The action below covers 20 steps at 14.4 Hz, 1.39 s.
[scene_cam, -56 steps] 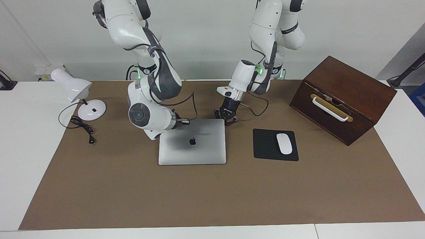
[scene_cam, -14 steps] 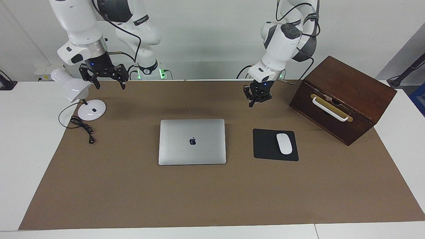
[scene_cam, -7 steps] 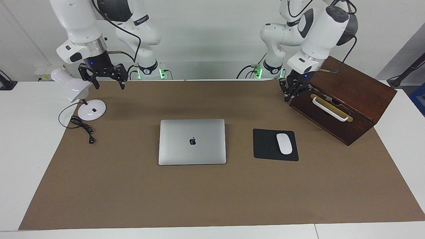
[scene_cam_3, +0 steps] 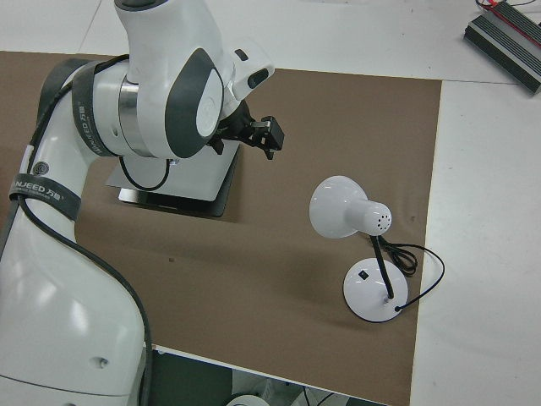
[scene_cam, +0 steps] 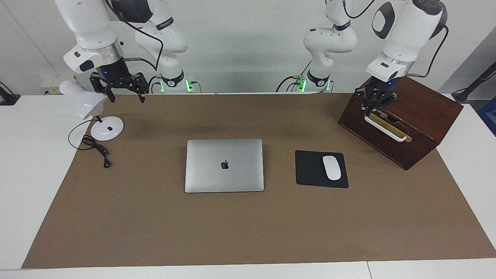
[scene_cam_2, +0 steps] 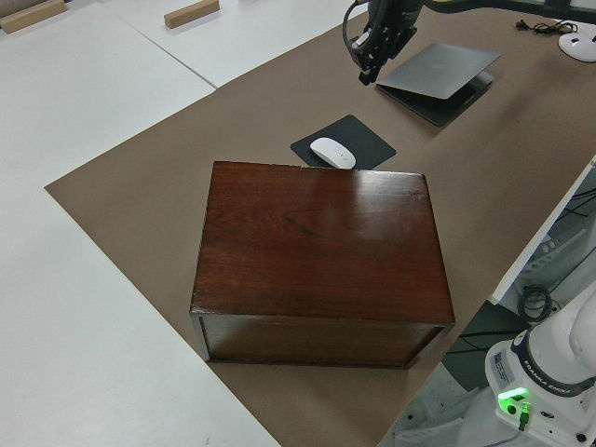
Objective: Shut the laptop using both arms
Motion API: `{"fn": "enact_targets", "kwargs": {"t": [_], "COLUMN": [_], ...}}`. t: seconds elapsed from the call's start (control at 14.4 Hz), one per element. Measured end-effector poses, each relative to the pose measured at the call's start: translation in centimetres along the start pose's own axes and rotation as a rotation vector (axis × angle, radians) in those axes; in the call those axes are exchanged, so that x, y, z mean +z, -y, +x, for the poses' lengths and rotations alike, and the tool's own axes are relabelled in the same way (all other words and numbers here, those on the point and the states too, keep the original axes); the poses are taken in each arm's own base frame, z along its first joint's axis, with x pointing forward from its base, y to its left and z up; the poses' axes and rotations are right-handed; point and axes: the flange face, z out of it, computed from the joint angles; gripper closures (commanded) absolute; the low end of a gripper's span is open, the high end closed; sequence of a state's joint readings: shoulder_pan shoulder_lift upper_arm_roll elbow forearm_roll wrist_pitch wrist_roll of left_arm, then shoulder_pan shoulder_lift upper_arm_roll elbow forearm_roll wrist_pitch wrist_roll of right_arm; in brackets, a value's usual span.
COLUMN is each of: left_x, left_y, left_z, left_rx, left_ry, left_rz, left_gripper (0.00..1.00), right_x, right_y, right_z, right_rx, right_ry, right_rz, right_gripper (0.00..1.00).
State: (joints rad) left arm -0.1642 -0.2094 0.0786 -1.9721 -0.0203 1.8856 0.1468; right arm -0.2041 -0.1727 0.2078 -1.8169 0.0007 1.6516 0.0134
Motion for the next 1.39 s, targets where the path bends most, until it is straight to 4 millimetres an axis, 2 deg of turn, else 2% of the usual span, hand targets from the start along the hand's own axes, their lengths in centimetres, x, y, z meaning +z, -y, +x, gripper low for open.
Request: {"fn": "enact_targets", "kwargs": {"t": [0.49,0.84,1.18,1.39], "left_x": [-1.8,-3.5,-7.2,-8.3], "left_y": [4.3,4.6,5.5,6.3], "left_z": [-0.2,0.7,2.2,3.1], "left_rx": [-0.093,-0.12,-0.139,-0.153], "left_ry": [-0.035,-0.014,0.057,0.086], "left_rz": [0.017,0.016,0.011,0.012], "left_gripper": [0.0,0.0,0.0,0.0], "right_x": [-0.8,-1.6,-1.9,-1.9], "right_y": [-0.3,-0.6,-0.1,-0.1], "right_z": [1.4,2.2,2.0,1.9], "right_rx": [-0.002,-0.002,0.1,0.106], "right_ry": [0.011,0.023,0.029,0.033], "right_rz": [0.001,-0.027,-0.029,-0.029], "right_gripper": [0.0,0.0,0.0,0.0]}}
